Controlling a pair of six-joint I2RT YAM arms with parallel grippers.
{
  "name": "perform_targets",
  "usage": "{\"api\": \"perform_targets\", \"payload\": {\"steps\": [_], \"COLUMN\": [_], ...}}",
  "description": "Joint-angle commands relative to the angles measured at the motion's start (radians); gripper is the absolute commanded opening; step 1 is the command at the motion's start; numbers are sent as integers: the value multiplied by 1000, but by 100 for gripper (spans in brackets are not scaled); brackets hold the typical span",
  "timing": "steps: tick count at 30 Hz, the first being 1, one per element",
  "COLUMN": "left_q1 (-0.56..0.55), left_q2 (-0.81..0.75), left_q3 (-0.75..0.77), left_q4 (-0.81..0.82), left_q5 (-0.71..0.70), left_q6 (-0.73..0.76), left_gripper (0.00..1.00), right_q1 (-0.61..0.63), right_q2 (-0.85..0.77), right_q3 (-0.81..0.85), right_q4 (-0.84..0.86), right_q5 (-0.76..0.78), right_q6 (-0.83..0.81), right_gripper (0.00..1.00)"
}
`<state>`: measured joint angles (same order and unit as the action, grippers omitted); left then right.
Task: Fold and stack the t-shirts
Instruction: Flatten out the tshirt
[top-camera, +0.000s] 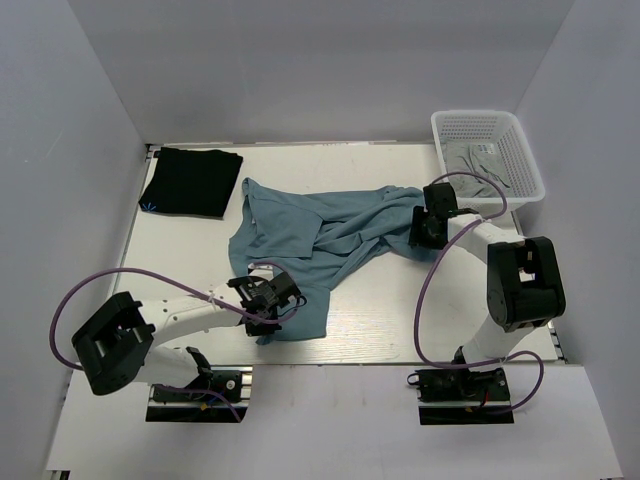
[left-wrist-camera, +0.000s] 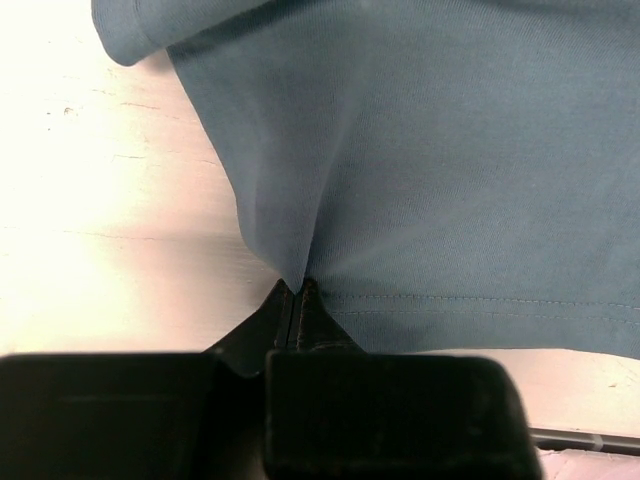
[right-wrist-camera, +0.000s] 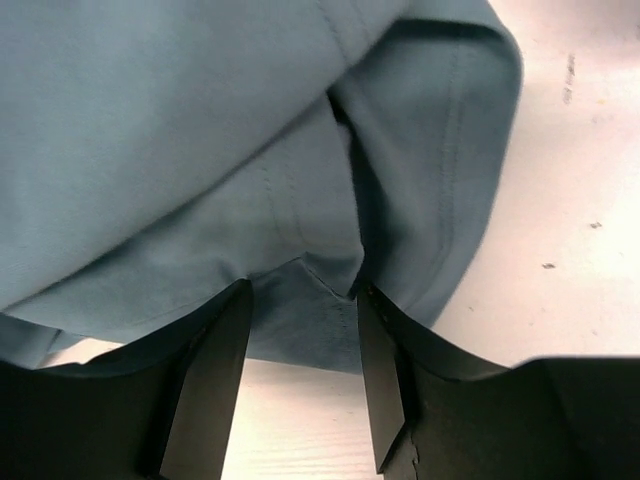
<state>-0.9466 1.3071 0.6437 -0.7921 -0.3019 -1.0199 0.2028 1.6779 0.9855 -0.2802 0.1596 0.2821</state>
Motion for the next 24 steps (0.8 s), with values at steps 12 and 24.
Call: {"api": "perform_targets", "payload": {"steps": [12,24], "left_q1": [0,0], "left_q2": [41,50], "left_q3": [2,11], "left_q4": [7,13], "left_q5": [-31,-31], "left_q6": [15,24], "left_gripper": [0,0], "right_q1": [-2,1], "right_q2": [36,60], "right_q3": [71,85], "right_q4": [93,113], "right_q5": [-3,-1], "right_q6": [8,15], "right_gripper": [51,19]}}
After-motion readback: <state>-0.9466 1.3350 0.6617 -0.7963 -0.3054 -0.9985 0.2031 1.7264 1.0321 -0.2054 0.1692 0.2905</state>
